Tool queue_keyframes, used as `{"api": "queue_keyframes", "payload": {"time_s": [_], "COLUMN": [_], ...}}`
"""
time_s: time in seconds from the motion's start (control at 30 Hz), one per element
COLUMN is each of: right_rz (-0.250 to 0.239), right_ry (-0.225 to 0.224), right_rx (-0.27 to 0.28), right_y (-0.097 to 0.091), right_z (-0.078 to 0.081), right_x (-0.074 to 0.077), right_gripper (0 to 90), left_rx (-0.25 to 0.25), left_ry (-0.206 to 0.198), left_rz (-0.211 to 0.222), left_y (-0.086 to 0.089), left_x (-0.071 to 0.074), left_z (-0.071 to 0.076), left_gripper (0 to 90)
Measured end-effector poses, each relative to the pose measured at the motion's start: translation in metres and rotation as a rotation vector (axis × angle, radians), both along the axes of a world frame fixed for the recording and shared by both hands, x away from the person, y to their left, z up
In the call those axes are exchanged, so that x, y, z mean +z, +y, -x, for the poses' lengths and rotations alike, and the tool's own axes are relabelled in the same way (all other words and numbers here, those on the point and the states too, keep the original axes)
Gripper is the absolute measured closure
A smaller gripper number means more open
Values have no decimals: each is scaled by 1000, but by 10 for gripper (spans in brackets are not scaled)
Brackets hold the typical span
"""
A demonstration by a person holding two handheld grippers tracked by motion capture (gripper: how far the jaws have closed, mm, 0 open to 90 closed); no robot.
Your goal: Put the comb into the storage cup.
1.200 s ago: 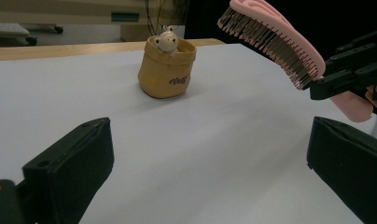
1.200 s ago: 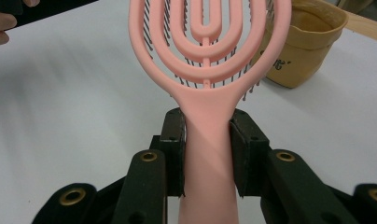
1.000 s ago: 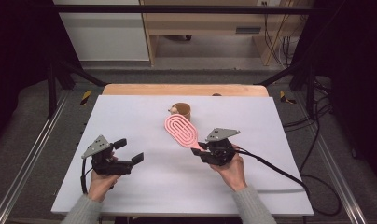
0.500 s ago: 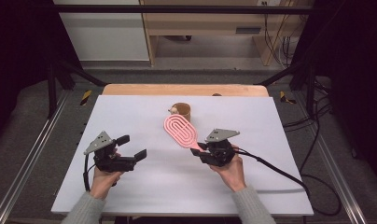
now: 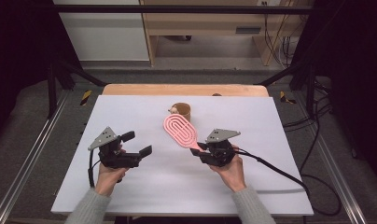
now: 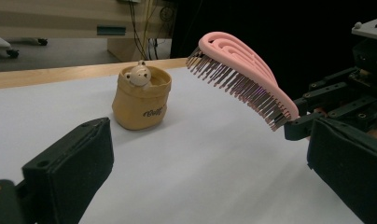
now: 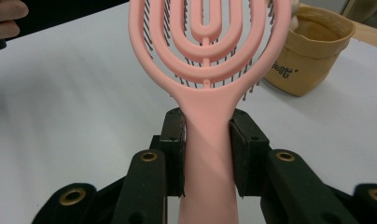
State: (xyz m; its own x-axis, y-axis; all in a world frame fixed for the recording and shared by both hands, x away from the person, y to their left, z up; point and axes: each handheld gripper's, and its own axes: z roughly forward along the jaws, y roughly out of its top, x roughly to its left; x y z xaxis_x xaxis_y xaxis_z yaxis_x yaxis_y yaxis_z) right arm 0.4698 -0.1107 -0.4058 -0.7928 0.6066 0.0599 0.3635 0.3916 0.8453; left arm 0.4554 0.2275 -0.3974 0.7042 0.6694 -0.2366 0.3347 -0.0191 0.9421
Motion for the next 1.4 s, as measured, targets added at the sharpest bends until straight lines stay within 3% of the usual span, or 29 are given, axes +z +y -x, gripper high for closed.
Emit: {"api": "queue_keyframes", "payload": {"time_s": [1.4], "right_rz": [-3], "right_ry": [-6], "right_rx": [0], "right_y": [-1], "right_z": [1], "right_x": [1], "right_gripper": [701], "left_rx": [-31], "left_ry": [29], "left_rz": [57], "left_y": [-44], "left_x": [7], "left_z": [-16], "left_gripper": [0]}}
